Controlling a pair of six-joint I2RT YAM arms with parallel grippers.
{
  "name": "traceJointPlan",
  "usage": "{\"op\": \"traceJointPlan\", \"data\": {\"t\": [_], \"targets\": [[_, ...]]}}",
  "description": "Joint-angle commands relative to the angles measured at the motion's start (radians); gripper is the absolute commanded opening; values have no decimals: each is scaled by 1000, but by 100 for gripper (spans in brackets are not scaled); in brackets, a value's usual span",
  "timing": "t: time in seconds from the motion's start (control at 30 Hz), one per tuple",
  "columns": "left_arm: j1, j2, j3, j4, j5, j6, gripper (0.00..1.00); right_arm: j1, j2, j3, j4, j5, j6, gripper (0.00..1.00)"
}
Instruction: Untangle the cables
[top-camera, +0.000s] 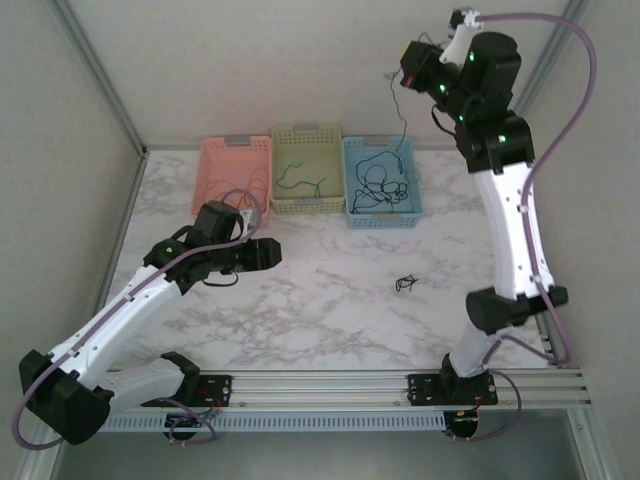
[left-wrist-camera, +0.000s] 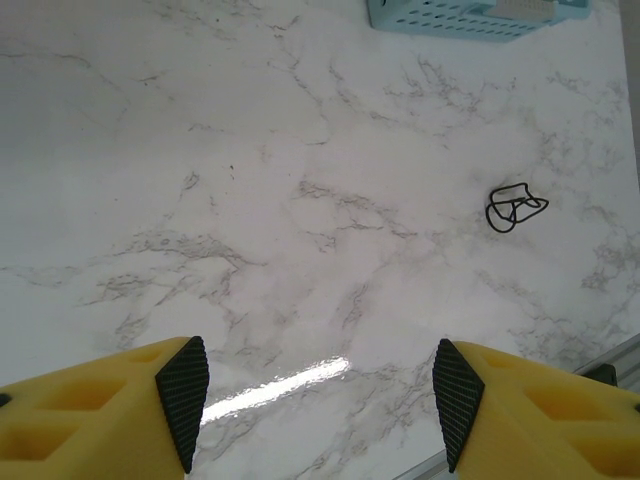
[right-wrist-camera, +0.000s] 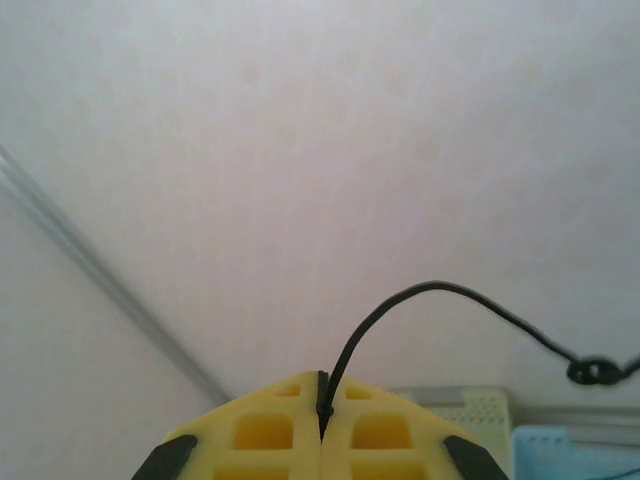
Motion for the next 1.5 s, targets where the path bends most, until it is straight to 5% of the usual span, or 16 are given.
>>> {"op": "traceJointPlan", "data": {"t": [0.0, 0.23, 0.4, 0.53, 0.67, 1.03, 1.3, 1.47], "targets": [[-6, -31, -21, -38, -31, 15, 64, -22, 191, 162, -135, 92, -30, 0], [-6, -49, -32, -52, -57, 18, 64, -31, 368, 29, -135, 59, 53, 0], [-5, -44, -31, -54, -64, 24, 65, -29, 356, -149, -118, 99, 17, 45], [-5, -36, -32, -48, -64, 26, 66, -29, 264, -297, -160, 256, -58, 59], [-5, -33, -35, -39, -68, 25, 67, -29, 122, -540, -171, 318, -65, 60], [-5, -24, -36, -41, -68, 26, 67, -9, -219, -1309, -103, 205, 115, 58], [-5, -17, -35, -40, -67, 29, 67, -5, -162, -1472, -51, 192, 157, 58], [-5, -14, -31, -48, -69, 32, 67, 0, -111, -1465, -27, 150, 163, 47]]}}
